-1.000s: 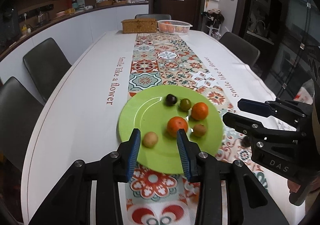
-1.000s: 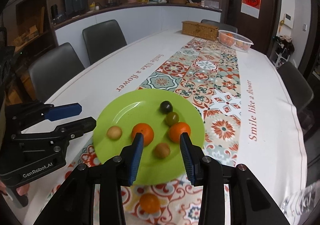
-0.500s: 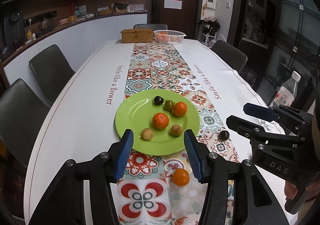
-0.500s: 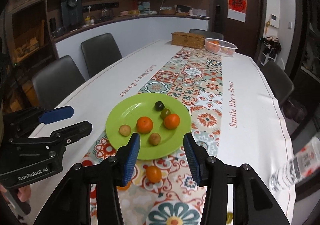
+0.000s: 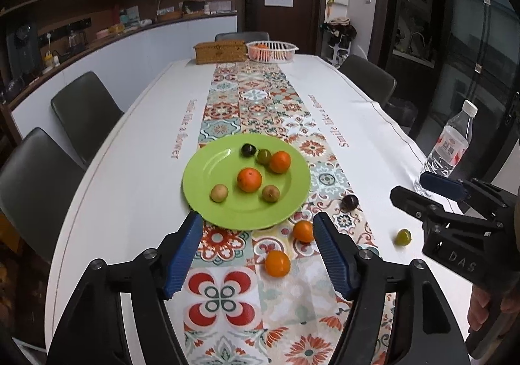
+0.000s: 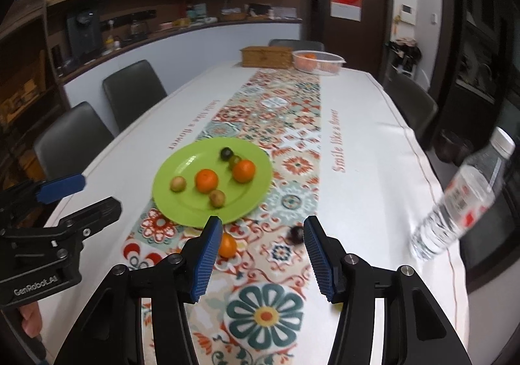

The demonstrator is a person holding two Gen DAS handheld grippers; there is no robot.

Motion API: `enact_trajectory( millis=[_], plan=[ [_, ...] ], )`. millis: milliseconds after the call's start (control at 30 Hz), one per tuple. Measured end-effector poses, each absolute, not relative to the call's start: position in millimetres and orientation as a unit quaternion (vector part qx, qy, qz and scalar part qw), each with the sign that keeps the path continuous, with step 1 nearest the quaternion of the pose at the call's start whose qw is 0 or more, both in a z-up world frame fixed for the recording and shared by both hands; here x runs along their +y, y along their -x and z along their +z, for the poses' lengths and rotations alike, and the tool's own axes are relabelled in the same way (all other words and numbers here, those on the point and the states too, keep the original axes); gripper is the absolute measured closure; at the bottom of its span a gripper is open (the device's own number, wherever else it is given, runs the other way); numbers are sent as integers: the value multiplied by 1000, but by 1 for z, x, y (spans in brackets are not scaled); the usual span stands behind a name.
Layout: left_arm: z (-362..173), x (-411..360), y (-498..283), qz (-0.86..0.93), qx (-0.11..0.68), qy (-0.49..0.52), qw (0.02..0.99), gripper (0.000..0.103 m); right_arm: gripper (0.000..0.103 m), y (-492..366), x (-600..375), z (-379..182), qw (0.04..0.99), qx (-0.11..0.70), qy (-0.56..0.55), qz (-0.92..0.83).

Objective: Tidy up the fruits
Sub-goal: 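Move both tools back toward the orange and yellow-green tomato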

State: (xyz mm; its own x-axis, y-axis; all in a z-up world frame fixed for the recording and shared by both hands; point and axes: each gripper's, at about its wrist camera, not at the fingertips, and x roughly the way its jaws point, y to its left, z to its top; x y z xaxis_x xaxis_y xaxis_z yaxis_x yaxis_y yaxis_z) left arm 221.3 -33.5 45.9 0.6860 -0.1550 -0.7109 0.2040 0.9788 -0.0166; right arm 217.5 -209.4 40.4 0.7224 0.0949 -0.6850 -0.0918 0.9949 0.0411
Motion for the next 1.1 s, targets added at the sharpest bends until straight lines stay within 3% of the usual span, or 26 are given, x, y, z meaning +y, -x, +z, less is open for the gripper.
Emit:
enact_trajectory(
  millis=[1100],
  plan=[
    [-42,-57,-258,-52,532,5,845,34,50,-235,-283,-32,854,510,-71,-74]
  ],
)
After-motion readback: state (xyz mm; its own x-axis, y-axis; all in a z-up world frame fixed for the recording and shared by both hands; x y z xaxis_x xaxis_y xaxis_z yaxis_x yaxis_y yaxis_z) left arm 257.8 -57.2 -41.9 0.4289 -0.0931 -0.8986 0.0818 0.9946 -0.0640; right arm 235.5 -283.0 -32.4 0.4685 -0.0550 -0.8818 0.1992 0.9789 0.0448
